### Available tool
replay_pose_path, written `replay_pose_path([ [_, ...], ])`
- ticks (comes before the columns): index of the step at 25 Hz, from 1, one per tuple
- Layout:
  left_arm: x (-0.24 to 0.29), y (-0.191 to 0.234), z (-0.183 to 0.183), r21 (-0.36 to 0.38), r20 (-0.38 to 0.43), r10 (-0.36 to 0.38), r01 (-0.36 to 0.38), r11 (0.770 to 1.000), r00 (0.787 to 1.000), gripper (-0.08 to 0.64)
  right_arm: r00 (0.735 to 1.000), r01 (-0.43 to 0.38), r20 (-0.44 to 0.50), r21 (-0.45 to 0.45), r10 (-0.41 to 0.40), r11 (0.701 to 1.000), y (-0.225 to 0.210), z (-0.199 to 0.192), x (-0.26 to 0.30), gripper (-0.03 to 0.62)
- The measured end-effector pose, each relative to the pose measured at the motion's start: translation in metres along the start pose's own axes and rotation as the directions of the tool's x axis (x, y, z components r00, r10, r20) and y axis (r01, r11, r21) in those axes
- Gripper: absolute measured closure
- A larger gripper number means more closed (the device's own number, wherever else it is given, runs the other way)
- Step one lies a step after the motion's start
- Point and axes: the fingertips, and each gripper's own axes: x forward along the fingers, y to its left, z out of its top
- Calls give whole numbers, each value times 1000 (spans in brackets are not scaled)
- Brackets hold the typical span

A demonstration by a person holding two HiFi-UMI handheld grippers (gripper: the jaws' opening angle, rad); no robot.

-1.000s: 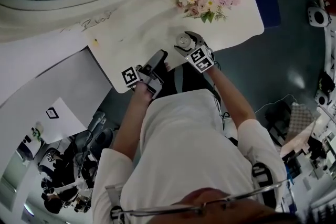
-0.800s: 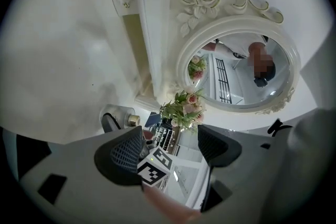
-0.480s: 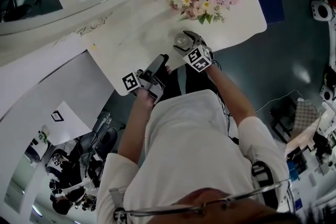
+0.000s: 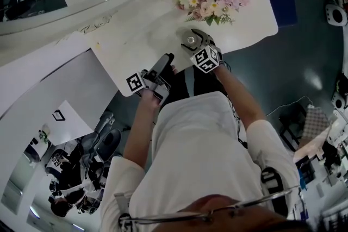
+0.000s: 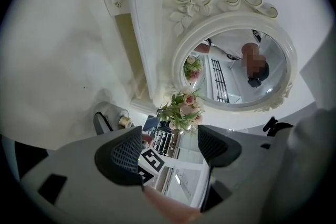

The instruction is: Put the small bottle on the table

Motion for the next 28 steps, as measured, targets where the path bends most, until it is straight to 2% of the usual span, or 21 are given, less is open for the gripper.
replay_pose_path([
  [10,9,-17,-11,72,3,-11,11,997,1000,229,996,-87,-26,-55,86,995,5,10,-15,236],
  [17,12,-36,-9,165,49,-13,5,986,999,249,985,-173,1,-50,173,984,1,42,-70,294],
  [19,15,-48,-9,218,57,-14,1,976,998,278,983,-186,-1,-56,186,981,-4,53,-87,336],
  [23,16,-71,-17,329,61,-12,-8,944,998,290,969,-243,20,-91,246,966,0,71,-124,370],
  [28,13,-92,-23,460,87,0,-40,887,996,331,969,-240,24,-132,245,962,-3,89,-152,427],
])
